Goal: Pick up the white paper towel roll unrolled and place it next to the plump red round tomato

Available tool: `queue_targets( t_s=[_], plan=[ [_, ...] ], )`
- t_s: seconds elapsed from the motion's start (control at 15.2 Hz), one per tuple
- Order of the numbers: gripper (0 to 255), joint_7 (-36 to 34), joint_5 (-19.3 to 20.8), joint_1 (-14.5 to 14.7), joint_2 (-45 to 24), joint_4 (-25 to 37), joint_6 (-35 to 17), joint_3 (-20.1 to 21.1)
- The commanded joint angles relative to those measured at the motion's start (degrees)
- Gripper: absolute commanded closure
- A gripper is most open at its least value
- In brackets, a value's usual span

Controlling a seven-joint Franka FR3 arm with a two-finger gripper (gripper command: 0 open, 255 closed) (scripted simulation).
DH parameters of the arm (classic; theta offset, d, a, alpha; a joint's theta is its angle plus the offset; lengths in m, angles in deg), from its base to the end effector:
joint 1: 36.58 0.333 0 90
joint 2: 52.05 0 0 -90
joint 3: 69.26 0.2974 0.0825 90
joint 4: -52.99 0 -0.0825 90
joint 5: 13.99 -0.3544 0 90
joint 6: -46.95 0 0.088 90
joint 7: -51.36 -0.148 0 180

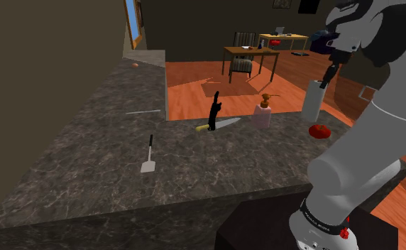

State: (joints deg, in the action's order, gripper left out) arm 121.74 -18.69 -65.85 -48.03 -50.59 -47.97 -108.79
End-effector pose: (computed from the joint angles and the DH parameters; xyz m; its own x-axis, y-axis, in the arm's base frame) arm 0.1864 -0.4673 0.4961 0.9963 0.0141 0.0850 0.0255 -0.9907 -0.1337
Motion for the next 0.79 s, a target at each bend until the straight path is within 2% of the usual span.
queue_targets(
  t_s=[0.0,0.4,0.73],
  plan=[
    [255,3.76,-1.24,-1.37,-2.61,2.53,0.91,-1.96],
    [255,15.35,-7.67,-8.02,-13.51,12.72,4.77,-6.71],
    [255,23.93,-14.4,-17.47,-24.35,24.39,9.74,-7.75]
  ],
)
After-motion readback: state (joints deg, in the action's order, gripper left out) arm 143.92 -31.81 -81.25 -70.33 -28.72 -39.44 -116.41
